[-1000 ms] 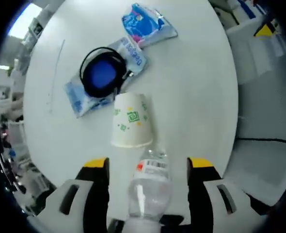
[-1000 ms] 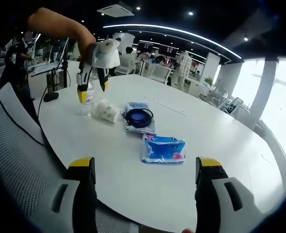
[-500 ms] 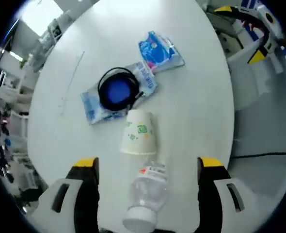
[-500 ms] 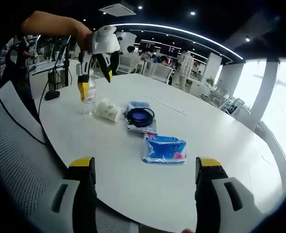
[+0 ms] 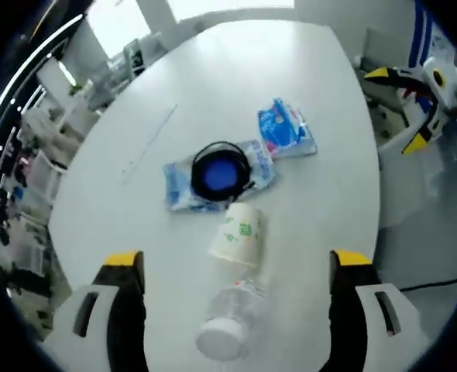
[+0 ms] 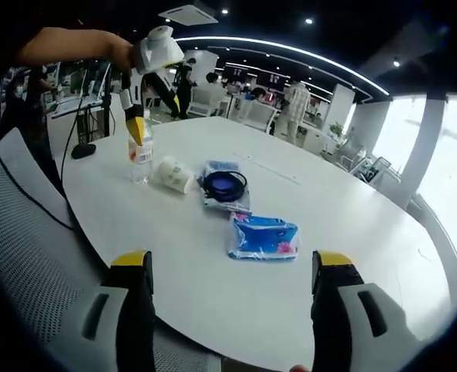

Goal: Arrange the tabletop items into an orderly group along one side of the table until the central work area is clear of visible clutter.

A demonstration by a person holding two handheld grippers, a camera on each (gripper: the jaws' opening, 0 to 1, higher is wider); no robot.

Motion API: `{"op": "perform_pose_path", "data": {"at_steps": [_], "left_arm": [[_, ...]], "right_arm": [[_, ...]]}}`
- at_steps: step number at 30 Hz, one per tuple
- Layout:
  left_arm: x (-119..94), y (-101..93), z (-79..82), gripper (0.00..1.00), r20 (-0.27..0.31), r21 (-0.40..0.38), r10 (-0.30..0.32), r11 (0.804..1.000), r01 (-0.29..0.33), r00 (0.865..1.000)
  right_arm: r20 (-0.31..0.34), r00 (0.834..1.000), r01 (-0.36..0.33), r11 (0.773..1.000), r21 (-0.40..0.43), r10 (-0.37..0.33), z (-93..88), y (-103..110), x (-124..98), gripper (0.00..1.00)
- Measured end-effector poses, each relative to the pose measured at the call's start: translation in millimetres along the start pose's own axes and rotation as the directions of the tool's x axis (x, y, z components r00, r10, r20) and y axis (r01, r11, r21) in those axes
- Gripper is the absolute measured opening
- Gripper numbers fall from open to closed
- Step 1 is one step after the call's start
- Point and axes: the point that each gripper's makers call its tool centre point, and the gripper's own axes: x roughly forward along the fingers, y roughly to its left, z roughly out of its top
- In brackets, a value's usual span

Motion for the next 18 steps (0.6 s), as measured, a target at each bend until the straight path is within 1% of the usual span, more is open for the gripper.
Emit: {"op": "perform_pose_path", "data": {"at_steps": [2,4,5,6,9,10,12,14,18], "left_arm": [[-2,1.8,0.7,1.0,0.022,-0.023,0.02,1.0,-0.019,1.0],[-5,3.1,7.1,1.0,0.074,-0.04,0.043,0.998,-0.04,0.996],[-6,8.2,10.3,1.0,0.105,-0.047,0.065,0.997,-0.06,0.992],[-8,11.1,11.7,1.0,0.121,-0.052,0.08,0.996,-0.074,0.989],[-11,16.7,10.0,1.0,0.132,-0.072,0.1,0.993,-0.091,0.986],[-14,18.1,10.7,1.0,0.147,-0.098,0.111,0.99,-0.097,0.983],[-16,20.2,10.0,1.0,0.162,-0.115,0.121,0.988,-0.103,0.979],[-19,23.0,9.6,1.0,0.192,-0.134,0.142,0.984,-0.117,0.971],[-23,23.4,4.5,1.0,0.203,-0.171,0.157,0.978,-0.122,0.966]], "right_arm": [[-0.002,1.0,-0.003,1.0,-0.003,0.003,-0.3,1,0,0.84],[-0.003,1.0,-0.005,1.0,-0.005,0.005,-0.6,1,0,0.84],[-0.006,1.0,-0.006,1.0,-0.005,0.006,-1.1,1,0,0.84],[-0.006,1.0,-0.008,1.0,-0.006,0.008,-1.2,2,1,0.84],[-0.007,1.0,-0.01,1.0,-0.008,0.01,-1.5,2,1,0.84],[-0.009,1.0,-0.01,1.0,-0.008,0.01,-1.8,2,1,0.84],[-0.009,1.0,-0.01,1.0,-0.008,0.01,-1.9,2,1,0.84],[-0.01,1.0,-0.01,1.0,-0.008,0.01,-2.0,3,1,0.84],[-0.01,1.0,-0.01,1.0,-0.009,0.01,-2.1,3,1,0.83]]}}
